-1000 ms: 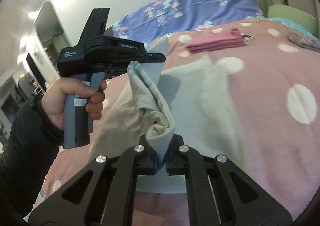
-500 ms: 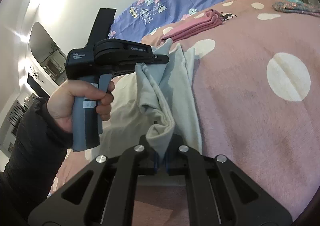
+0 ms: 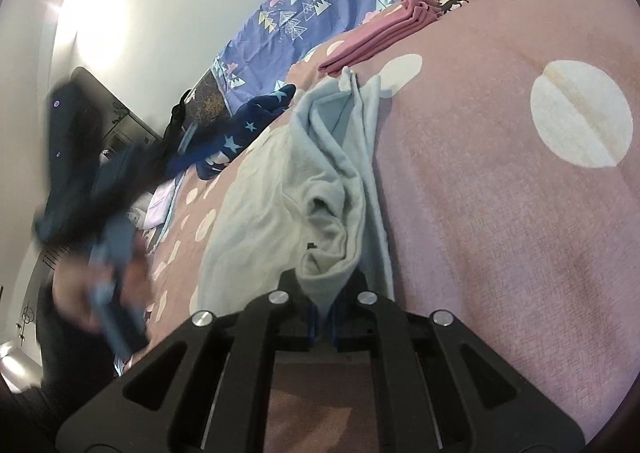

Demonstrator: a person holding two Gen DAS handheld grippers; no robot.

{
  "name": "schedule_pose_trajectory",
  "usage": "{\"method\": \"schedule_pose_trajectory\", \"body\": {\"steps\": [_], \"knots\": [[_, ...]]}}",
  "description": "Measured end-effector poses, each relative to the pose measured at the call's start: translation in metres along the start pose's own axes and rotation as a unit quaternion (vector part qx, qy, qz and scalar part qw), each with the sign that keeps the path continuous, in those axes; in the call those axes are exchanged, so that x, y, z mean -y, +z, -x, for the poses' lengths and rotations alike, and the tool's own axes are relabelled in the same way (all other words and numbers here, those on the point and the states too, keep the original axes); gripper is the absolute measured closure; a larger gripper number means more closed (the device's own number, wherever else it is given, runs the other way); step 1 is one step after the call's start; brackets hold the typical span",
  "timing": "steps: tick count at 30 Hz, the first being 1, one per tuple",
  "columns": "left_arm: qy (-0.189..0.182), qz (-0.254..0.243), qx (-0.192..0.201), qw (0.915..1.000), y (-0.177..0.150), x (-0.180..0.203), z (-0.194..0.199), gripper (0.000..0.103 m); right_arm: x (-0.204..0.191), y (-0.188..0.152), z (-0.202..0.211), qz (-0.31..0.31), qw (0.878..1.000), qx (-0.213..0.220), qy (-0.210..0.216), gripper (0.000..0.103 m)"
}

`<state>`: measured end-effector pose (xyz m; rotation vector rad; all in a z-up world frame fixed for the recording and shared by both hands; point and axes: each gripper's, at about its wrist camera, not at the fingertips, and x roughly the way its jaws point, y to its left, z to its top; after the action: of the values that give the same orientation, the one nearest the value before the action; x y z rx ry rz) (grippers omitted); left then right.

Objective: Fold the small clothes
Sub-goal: 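Lift the grey shirt edge with both grippers and fold it over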

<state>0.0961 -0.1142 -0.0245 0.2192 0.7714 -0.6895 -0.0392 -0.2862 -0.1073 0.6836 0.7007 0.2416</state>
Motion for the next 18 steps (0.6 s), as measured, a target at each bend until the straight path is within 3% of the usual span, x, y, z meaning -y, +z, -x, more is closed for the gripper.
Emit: {"method": "schedule_pose_trajectory", "body": {"steps": [5, 8, 13, 15, 18], "knots": [[0.025, -0.047, -0.040, 0.9978, -0.090, 0.016, 0.044, 0.024, 0.001, 0.000, 0.001, -0.012, 1.000, -0.006, 0.008, 0.098], [0.042, -0.065, -0.049, 0.9958, -0.123, 0.025, 0.050, 0.024, -0.001, 0.003, 0.003, -0.020, 1.000, -0.007, 0.011, 0.098], [0.122, -0.081, -0.051, 0.9878, -0.140, 0.020, 0.038, 0.024, -0.021, 0.013, 0.012, -0.007, 1.000, 0.010, 0.021, 0.098], [0.126, -0.064, -0.042, 0.9891, -0.139, 0.011, 0.037, 0.024, -0.033, 0.016, 0.022, 0.004, 0.999, 0.029, 0.021, 0.099], [0.115, -0.032, -0.026, 0.9925, -0.137, 0.000, 0.041, 0.024, -0.030, 0.017, 0.027, -0.004, 0.999, 0.031, -0.015, 0.099]]}}
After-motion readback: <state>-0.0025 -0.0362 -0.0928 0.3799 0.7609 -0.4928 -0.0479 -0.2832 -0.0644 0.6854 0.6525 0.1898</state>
